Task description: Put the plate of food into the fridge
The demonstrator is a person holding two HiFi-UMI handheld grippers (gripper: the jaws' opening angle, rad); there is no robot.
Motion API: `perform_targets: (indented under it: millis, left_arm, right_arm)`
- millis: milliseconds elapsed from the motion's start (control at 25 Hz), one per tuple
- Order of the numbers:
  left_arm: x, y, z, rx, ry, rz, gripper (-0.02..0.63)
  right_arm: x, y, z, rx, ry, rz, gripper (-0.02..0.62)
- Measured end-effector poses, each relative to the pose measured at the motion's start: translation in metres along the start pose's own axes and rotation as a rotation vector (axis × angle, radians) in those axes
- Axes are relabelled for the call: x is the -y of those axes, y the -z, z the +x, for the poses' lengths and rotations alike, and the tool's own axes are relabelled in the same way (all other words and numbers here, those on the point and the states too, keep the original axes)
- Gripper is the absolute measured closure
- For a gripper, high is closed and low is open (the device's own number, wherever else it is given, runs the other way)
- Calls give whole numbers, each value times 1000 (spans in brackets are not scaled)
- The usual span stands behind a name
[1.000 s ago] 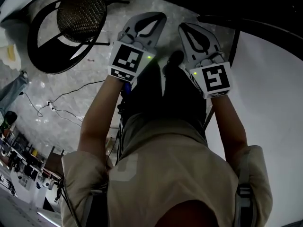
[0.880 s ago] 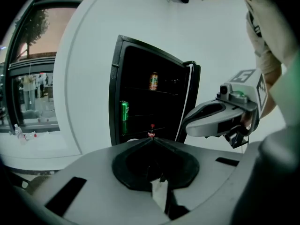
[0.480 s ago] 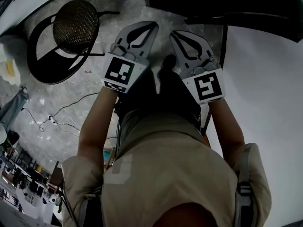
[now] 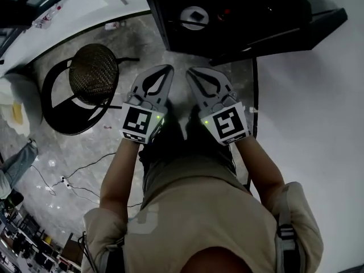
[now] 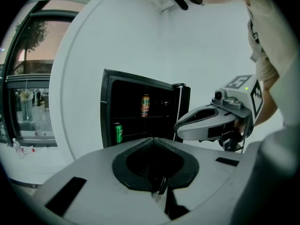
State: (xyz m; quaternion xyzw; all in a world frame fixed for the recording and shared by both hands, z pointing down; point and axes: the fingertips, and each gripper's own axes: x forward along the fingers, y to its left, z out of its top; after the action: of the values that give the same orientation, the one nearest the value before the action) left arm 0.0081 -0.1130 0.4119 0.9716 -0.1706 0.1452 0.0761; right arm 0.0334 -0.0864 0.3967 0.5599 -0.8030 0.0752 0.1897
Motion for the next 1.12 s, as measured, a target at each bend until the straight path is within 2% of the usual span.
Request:
perform_targets:
  millis: [160,320,480,560,960,1120]
  left_arm:
    - [-1,-10,-6,14,-28,-10,594]
    - [10,-20,4,22,-42,-15,594]
    - [14,-25,4,-19,-82,65,594]
    - [15,-26,3,-20,-94,79,594]
    - [24,-55,-8,86,-154,17,594]
    - [34,-71,-13,118,-164,38,594]
  right_arm:
    - [1,-8,-8,25,-1,70,568]
    - [19,-7,-26,41,8,139,568]
    - [27,-13,-38,70,12,184,568]
    - [27,-11,-39,69,-3,186,568]
    - [20,-41,-47,170,-80,305,568]
    - [19,-47,-60,192,-116,344,568]
